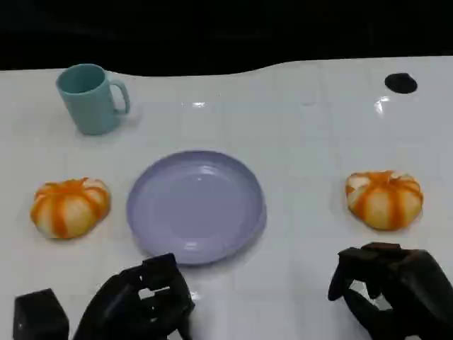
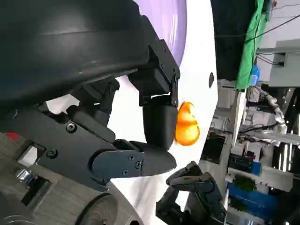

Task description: Grasp the bread from the table and place it into the plate.

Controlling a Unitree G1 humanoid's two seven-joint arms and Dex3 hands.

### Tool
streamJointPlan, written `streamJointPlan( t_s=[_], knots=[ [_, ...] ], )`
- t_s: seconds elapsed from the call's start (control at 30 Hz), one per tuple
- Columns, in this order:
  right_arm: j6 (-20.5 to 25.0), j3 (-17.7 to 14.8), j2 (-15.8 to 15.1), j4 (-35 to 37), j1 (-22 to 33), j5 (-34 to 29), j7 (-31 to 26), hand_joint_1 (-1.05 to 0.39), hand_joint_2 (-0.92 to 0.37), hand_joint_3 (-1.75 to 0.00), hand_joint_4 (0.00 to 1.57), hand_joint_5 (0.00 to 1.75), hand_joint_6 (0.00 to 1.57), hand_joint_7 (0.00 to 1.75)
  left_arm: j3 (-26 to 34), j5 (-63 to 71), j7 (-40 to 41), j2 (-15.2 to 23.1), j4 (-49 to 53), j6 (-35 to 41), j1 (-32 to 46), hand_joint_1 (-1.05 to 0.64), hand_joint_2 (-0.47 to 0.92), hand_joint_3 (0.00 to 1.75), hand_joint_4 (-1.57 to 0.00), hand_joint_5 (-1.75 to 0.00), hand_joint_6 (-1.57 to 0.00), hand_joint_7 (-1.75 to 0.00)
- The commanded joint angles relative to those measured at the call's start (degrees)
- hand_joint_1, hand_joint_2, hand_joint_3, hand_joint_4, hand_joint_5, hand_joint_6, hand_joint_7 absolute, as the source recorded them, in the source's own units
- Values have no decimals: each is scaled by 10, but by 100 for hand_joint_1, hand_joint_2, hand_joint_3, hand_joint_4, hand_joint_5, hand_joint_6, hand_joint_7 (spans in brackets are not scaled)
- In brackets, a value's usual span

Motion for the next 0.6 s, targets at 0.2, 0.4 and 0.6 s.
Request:
streamJointPlan(
  t_s=[0.2,0.4,0.6],
  knots=[
    [-1,-1,-11,7,-6,4,-2,-17,-26,-137,92,175,90,135,4,-2,-6,8,5,-1,-5,-59,74,53,-78,-175,-75,-142],
    [-3,-2,-12,8,-8,4,-3,-17,-26,-137,93,175,89,138,5,4,-2,9,8,-6,-8,-59,74,53,-79,-175,-77,-142],
    [-1,-2,-13,9,-9,3,-3,-19,-27,-138,93,175,88,139,5,-1,-4,8,8,-2,-8,-59,74,53,-80,-175,-77,-142]
  ],
)
